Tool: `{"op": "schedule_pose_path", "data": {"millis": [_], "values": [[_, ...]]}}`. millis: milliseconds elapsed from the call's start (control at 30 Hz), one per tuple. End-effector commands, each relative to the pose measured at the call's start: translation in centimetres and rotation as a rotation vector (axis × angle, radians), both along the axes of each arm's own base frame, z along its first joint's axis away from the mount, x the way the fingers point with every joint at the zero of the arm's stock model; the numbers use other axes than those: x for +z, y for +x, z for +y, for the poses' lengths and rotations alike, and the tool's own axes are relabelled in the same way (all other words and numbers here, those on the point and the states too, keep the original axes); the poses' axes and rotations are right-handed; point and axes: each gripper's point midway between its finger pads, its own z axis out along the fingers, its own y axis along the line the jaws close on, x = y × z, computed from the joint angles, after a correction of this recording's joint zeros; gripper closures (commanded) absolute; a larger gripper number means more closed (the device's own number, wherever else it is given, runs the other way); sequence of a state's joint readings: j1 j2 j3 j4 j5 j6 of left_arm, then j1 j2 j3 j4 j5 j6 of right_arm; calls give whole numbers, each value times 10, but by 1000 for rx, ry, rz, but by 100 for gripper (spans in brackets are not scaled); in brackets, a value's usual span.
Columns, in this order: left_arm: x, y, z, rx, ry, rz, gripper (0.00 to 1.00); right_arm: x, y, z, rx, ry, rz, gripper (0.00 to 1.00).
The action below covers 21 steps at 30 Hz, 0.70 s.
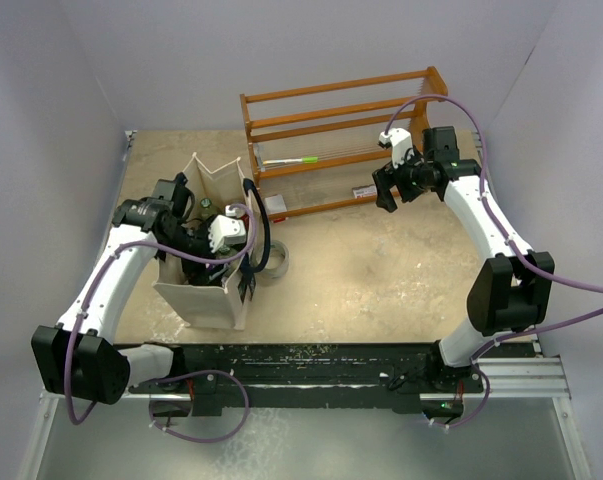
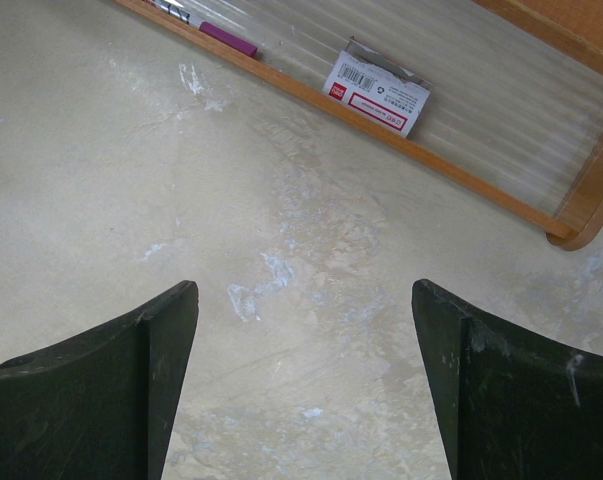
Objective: Place the beverage into the canvas bag
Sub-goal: Place the drink in the canvas bag, then reset both arms
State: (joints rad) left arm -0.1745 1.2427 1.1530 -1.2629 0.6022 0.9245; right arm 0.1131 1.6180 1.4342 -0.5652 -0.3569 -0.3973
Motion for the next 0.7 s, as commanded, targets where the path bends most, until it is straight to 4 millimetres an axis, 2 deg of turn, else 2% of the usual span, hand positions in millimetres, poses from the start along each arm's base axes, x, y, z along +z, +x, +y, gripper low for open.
{"op": "schedule_pose_path", "data": {"millis": [0, 167, 433, 533, 667], "values": [[23, -2, -1, -20, -24, -43, 1, 18, 10, 4, 12, 5, -57, 11], [41, 4, 3, -8, -19, -82, 1, 20, 11, 5, 9, 15, -58, 11], [91, 19, -3, 33, -130, -169, 1, 26, 15, 9, 3, 39, -64, 11], [118, 38, -3, 113, -189, -230, 1, 28, 12, 11, -1, 56, -50, 10], [168, 82, 12, 326, -240, -383, 1, 41, 16, 6, -67, 66, -76, 7]]}}
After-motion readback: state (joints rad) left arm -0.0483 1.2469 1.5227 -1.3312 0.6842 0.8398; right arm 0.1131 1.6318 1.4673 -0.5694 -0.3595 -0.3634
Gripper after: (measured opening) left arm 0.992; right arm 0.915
